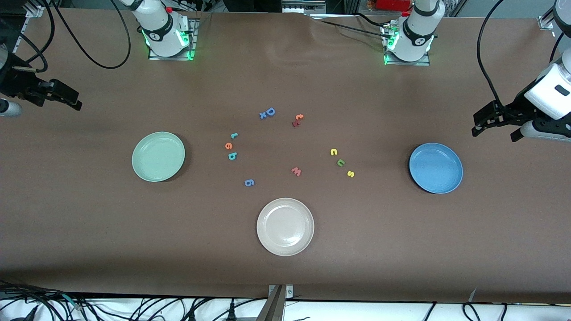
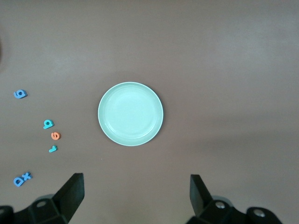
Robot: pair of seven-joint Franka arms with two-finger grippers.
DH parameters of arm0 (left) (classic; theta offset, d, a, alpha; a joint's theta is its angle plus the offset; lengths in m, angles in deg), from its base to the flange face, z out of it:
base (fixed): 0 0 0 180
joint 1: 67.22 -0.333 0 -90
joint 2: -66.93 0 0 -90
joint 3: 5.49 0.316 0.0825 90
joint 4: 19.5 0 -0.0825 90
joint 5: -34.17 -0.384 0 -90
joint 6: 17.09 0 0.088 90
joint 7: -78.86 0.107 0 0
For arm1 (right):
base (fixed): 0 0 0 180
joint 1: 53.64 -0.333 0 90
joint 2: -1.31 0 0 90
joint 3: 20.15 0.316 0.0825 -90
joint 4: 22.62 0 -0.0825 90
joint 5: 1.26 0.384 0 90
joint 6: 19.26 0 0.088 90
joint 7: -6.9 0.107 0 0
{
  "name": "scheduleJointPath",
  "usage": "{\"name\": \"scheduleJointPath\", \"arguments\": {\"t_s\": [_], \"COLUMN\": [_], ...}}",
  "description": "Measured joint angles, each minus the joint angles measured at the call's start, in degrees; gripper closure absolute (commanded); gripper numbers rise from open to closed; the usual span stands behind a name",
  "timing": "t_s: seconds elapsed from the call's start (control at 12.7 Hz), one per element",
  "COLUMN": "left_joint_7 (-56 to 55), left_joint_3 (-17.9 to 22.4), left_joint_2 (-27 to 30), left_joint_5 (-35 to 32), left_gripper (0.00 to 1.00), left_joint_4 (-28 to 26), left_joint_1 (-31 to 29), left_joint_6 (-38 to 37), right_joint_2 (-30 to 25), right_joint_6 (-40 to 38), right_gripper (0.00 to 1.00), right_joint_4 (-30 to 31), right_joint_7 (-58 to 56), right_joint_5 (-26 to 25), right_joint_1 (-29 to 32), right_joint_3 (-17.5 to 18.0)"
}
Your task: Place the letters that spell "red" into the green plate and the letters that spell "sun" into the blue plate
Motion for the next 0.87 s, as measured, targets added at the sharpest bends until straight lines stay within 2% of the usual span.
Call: {"name": "scheduleJointPath", "arguments": {"t_s": [0.87], "left_joint_7": [0.0], "left_joint_3": [-0.07], "left_joint_2": [0.0], "left_joint_5": [0.0], "left_gripper": [0.0], "left_joint_4": [0.0], "left_joint_1": [0.05], "left_joint_6": [0.0], "right_joint_2": [0.01], "right_joint_6": [-3.6], "right_gripper": [0.0], "right_joint_4": [-1.98], "right_joint_7": [-0.15], "right_joint_5": [-0.1], "right_joint_1": [0.01], "right_joint_3": [-0.15]}}
